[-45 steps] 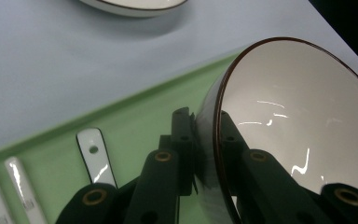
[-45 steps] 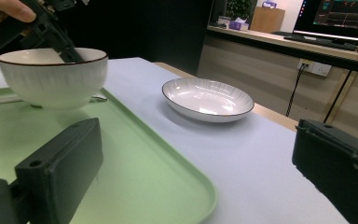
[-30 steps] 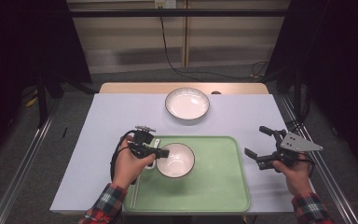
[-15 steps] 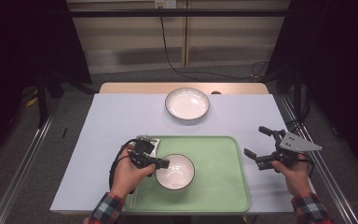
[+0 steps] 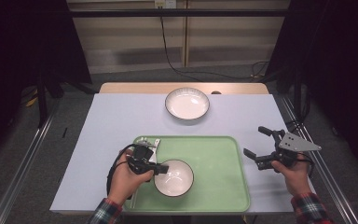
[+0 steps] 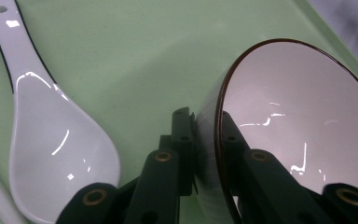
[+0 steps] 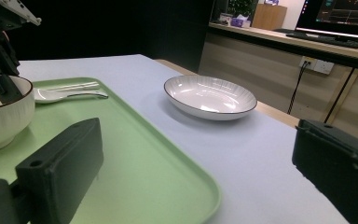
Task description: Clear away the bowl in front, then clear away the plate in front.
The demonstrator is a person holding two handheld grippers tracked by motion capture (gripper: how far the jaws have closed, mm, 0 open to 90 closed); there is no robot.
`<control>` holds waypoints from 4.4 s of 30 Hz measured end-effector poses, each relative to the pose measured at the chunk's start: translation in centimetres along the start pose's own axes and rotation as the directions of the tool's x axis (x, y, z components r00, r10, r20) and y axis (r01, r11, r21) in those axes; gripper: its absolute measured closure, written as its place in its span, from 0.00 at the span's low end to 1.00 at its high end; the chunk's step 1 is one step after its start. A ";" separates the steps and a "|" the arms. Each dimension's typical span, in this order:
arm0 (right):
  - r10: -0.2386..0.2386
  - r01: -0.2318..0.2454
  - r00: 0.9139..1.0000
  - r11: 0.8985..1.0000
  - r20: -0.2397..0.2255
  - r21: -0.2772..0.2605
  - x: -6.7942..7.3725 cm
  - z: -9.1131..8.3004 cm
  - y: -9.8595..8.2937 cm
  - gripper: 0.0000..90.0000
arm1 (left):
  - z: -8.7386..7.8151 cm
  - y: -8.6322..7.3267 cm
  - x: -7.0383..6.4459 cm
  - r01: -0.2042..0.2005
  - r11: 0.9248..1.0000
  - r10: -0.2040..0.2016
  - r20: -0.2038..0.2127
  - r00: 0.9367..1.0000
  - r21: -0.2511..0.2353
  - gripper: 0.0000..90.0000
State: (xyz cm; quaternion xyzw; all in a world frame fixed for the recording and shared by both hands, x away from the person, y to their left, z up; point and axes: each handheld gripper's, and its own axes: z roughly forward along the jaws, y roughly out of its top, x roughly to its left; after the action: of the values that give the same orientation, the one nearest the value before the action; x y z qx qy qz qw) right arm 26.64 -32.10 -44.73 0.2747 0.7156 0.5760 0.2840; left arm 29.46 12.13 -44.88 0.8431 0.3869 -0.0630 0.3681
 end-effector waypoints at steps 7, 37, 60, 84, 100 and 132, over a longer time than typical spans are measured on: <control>-0.008 0.008 1.000 1.000 -0.004 -0.002 0.1 0.1 0.1 0.01 | -0.1 -0.3 -0.1 -0.017 1.000 0.017 0.013 1.000 -0.007 0.90; -0.010 0.010 1.000 1.000 -0.007 0.007 0.0 0.2 0.1 0.01 | -1.9 3.8 1.7 0.004 0.965 -0.001 0.013 1.000 -0.261 0.41; -0.011 0.011 1.000 1.000 -0.002 0.010 0.0 0.2 0.1 0.01 | 0.4 12.1 7.6 0.034 0.927 -0.106 -0.173 0.979 -0.373 0.13; -0.021 0.021 1.000 1.000 -0.009 0.011 -0.2 0.1 0.0 0.01 | 6.0 16.9 13.1 0.184 0.897 -0.294 -0.234 0.926 -0.401 0.17; -0.018 0.018 1.000 1.000 -0.012 0.011 -0.3 0.3 -0.1 0.01 | 9.4 17.4 15.9 0.330 0.861 -0.429 -0.204 0.880 -0.386 0.56; -0.016 0.016 1.000 1.000 -0.013 0.016 -0.6 0.6 -0.2 0.01 | 9.5 18.6 15.5 0.486 0.800 -0.550 -0.109 0.828 -0.352 0.93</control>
State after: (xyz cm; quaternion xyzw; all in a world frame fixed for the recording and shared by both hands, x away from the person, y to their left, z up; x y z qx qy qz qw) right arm 27.50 -32.22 -45.00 0.2673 0.7243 0.5697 0.2818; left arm 54.93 7.16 -47.14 0.6377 0.6443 -0.0128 0.4219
